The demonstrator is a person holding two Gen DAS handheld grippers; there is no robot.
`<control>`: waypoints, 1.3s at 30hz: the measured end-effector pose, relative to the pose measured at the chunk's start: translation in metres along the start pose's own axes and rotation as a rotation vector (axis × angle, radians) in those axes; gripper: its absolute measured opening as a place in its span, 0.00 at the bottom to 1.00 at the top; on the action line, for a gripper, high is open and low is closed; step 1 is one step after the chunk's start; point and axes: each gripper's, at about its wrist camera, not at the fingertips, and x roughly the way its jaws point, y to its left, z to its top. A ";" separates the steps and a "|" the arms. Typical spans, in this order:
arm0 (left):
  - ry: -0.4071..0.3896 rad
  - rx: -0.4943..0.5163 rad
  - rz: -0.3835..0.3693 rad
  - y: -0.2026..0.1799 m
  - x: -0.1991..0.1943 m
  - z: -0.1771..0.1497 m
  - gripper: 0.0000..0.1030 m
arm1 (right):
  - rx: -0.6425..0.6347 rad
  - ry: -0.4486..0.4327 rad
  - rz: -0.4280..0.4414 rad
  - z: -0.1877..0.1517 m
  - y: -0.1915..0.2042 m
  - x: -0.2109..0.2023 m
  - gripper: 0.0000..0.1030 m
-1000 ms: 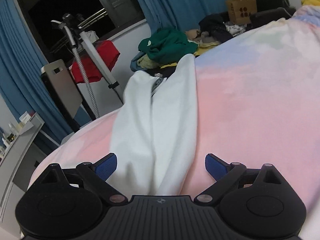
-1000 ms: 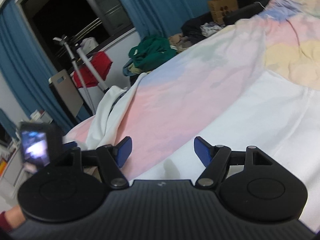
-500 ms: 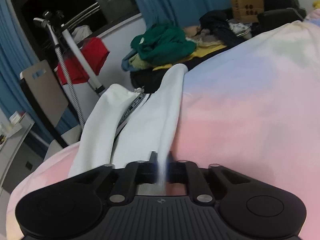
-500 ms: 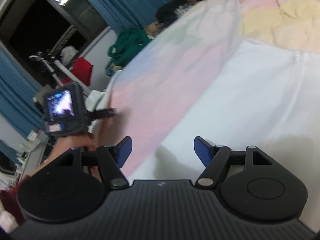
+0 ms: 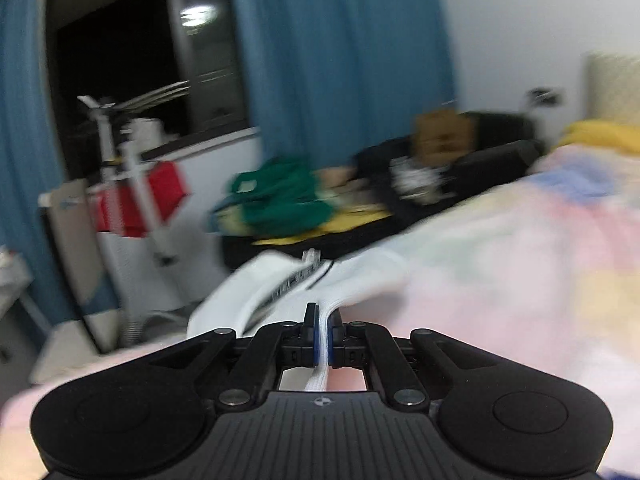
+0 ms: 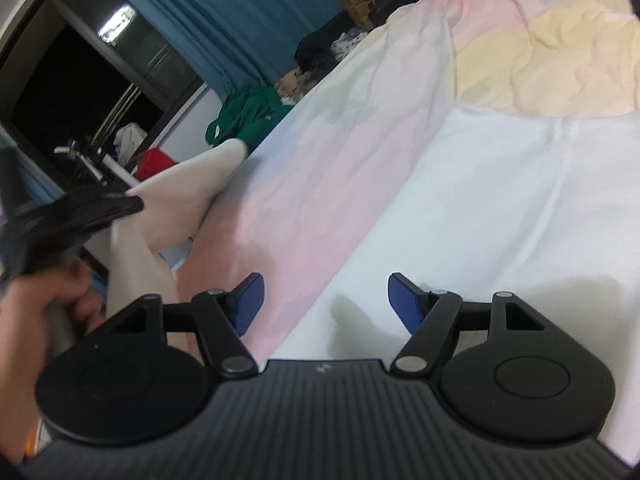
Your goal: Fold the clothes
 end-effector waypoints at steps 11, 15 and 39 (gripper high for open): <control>0.135 -0.120 -0.172 -0.021 -0.062 -0.109 0.42 | 0.179 -0.020 0.048 0.018 -0.042 -0.030 0.70; 0.153 -0.105 -0.178 -0.008 -0.097 -0.128 0.62 | 0.256 0.083 0.152 0.016 -0.050 -0.020 0.69; 0.096 -0.370 0.129 0.121 -0.262 -0.207 0.82 | 0.218 0.225 0.349 -0.015 -0.011 0.001 0.69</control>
